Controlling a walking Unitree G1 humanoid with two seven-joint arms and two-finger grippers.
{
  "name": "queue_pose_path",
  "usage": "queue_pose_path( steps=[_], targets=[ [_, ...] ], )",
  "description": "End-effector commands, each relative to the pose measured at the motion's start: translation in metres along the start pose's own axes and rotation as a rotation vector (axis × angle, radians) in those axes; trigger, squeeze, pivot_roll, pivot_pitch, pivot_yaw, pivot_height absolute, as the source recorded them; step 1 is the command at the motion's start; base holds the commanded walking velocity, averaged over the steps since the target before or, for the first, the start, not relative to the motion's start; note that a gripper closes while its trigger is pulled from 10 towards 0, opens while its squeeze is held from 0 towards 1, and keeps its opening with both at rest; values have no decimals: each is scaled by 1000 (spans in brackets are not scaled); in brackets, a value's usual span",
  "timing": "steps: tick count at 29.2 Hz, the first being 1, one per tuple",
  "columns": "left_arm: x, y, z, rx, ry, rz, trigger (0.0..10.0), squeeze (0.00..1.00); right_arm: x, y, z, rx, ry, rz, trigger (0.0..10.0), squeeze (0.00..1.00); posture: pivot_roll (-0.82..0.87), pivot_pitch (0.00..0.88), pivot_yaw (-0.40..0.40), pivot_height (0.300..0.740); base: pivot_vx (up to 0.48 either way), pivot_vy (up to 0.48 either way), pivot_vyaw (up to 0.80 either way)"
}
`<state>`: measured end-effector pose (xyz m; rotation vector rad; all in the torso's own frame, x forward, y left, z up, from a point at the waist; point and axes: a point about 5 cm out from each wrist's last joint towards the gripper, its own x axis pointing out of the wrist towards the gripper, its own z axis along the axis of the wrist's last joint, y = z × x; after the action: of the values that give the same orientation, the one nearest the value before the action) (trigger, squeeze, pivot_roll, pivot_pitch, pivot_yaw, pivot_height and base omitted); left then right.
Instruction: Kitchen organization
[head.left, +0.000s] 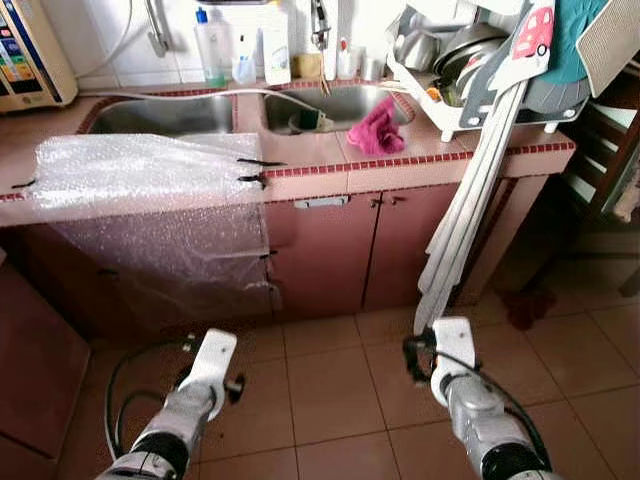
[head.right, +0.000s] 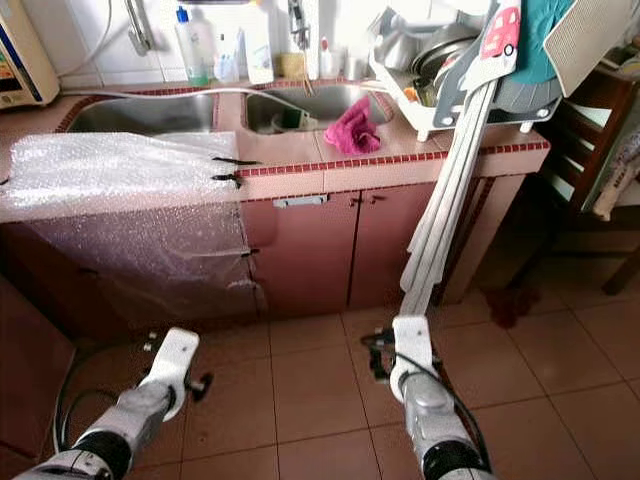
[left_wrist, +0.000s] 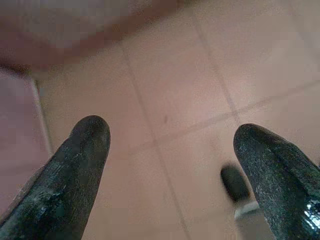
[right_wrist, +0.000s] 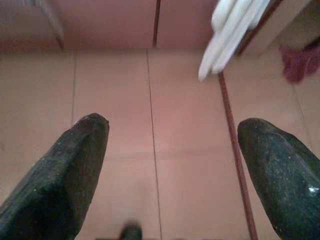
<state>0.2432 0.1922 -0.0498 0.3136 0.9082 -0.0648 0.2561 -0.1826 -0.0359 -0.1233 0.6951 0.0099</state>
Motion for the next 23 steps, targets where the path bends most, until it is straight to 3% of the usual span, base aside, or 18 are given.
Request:
queue_pose_path(
  steps=[1, 2, 3, 5, 7, 9, 14, 17, 23],
  targets=[
    [-1, 5, -12, -59, 56, 30, 10000, 0, -4, -4, -20, -5, 69, -15, 10000, 0, -25, 0, 13, 740, 0, 0, 0],
    [-1, 5, -12, -59, 56, 30, 10000, 0, -4, -4, -20, -5, 69, -15, 10000, 0, -25, 0, 13, 740, 0, 0, 0],
    [-2, 6, -21, -104, 92, 40, 10000, 0, -9, -7, -38, -8, 123, -13, 10000, 0, -24, 0, 13, 740, 0, 0, 0],
    [-2, 6, -28, -152, 119, 57, 10000, 0, -13, -9, -51, -23, 161, -9, 10000, 0, -34, 0, 16, 740, 0, 0, 0],
    [-3, 8, -33, -153, 139, 81, 10000, 0, -17, -12, -60, -24, 191, -12, 10000, 0, -45, 0, 20, 740, 0, 0, 0],
    [-3, 6, -35, -216, 145, 71, 10000, 0, -19, -15, -66, -33, 209, -16, 10000, 0, -46, 0, 20, 740, 0, 0, 0],
    [-3, 5, -33, -189, 132, 62, 10000, 0, -21, -19, -69, -35, 217, -17, 10000, 0, -53, 0, 18, 740, 0, 0, 0],
    [-3, 5, -32, -185, 131, 70, 10000, 0, -22, -24, -71, -30, 224, -30, 10000, 0, -55, 0, 19, 740, 0, 0, -669],
    [-3, 5, -33, -181, 140, 72, 10000, 0, -20, -19, -68, -55, 214, -11, 10000, 0, -54, 0, 20, 740, 0, 0, -766]
  ],
)
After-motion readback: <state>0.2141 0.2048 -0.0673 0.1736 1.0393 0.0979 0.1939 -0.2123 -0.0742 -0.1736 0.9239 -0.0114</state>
